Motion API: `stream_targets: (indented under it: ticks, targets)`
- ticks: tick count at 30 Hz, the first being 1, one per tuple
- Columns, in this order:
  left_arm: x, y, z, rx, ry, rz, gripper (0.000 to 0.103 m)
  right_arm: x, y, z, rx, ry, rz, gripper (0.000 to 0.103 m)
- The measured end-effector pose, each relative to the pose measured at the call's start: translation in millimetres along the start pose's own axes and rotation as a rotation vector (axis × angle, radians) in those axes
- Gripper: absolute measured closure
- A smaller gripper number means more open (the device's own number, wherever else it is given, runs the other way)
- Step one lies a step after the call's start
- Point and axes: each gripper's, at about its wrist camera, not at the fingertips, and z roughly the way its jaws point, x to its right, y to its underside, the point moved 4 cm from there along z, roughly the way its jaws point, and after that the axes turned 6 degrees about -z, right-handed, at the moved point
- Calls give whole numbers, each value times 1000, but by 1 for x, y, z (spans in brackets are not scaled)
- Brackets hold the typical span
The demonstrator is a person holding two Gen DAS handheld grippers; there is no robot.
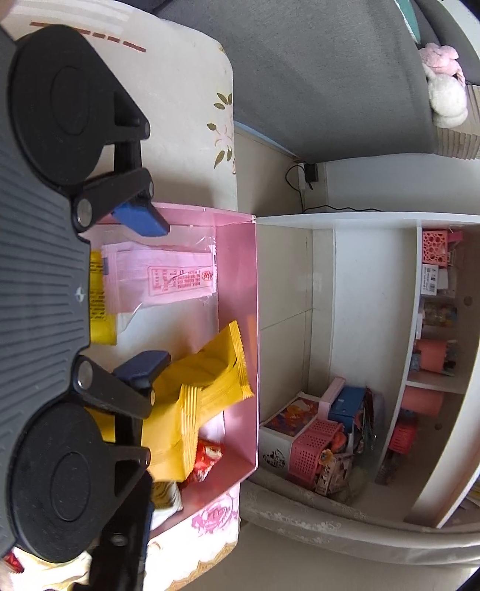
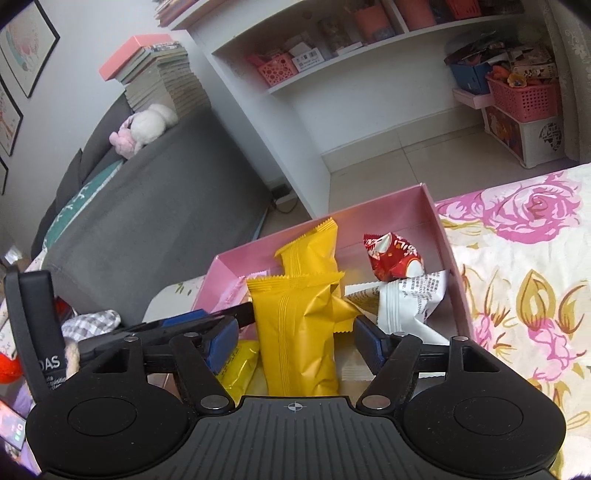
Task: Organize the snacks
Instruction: 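Carry both packs into the pink box and open both grippers, then move both tools back over the remaining snacks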
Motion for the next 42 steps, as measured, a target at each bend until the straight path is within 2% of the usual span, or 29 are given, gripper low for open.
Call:
stream_targets:
  ticks: [4,6,10,14,19,27,32,34,42]
  targets:
    - [2,1,-13,2,15,-12,26,-2,-3,-16,20,3,0,28]
    - [4,1,-20,3,16,-8,23,-5,-5,-26,34,11,-22,23]
    - [4,4,-37,2,42,-38,12,-13,-4,-46,45,22,-57,17]
    - [6,13,-53,-11,74,-59,7,-18,0,-65,44,41,-70,8]
    - [10,26,-75,-7,82,-58,0,-21,7,-87,52,51,-67,6]
    - [8,53,-101,-60,48,-49,0,-20,26,-112,56,82,-73,4]
    - [-3,77,-105,17,-17,-69,0,-13,45,-119,61,86,-96,2]
    - [-9,81,-102,5,-45,-93,0,-10,53,-119,41,105,-124,2]
    - [-19,100,-105,-37,-14,-141,0,-2,80,-123,13,169,-240,2]
